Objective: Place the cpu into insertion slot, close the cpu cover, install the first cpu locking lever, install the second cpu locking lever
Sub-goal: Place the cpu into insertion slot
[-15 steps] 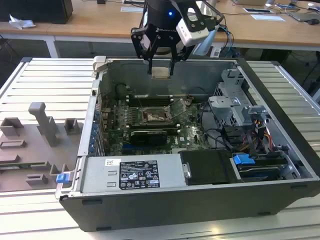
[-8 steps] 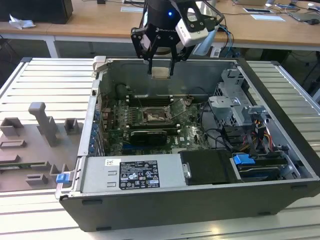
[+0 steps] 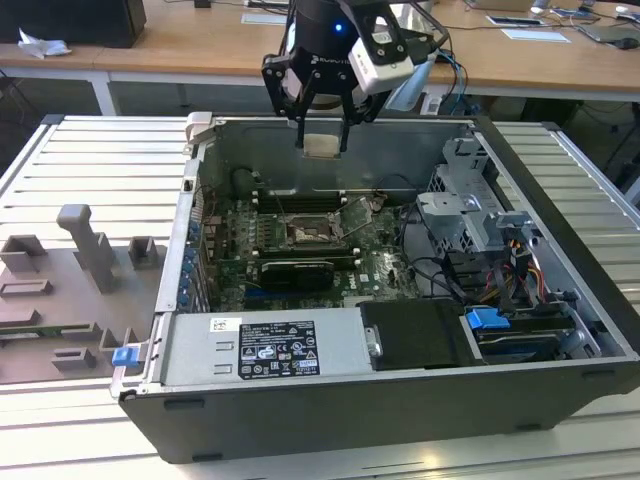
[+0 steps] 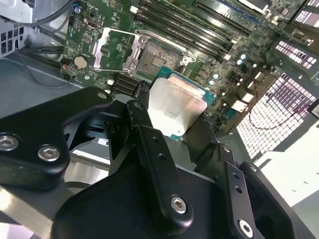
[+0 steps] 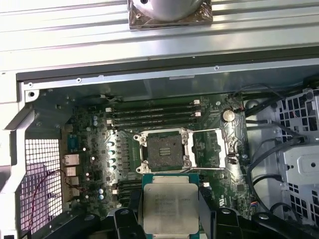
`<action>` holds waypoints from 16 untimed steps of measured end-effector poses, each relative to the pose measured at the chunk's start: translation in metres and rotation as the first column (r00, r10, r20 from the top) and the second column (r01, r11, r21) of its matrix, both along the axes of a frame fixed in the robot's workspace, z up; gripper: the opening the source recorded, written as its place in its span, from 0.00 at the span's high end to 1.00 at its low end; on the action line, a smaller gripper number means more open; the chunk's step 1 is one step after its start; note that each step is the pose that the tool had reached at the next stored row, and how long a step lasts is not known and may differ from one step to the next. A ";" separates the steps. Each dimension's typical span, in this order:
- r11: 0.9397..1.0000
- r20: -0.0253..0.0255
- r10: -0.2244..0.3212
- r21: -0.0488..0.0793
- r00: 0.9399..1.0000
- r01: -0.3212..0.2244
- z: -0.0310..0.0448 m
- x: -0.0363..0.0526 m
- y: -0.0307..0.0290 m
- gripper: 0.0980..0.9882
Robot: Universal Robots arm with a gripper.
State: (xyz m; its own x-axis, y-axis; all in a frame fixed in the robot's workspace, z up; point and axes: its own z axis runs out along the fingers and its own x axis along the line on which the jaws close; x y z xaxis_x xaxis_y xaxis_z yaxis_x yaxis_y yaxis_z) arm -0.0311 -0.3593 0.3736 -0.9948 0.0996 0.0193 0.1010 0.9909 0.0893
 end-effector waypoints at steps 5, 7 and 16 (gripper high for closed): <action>0.999 0.000 -0.037 0.000 0.999 0.037 -0.0003 0.0000 0.0000 0.51; 0.999 0.000 -0.048 0.000 0.999 0.048 -0.0004 0.0000 0.0000 0.51; 0.998 -0.008 -0.063 -0.001 0.998 0.063 -0.0093 0.0003 0.0000 0.51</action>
State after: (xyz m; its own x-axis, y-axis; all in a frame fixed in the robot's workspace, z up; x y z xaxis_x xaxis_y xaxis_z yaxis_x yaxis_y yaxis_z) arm -0.0308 -0.3593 0.3642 -0.9864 0.1618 0.0274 0.1636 0.9826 0.0874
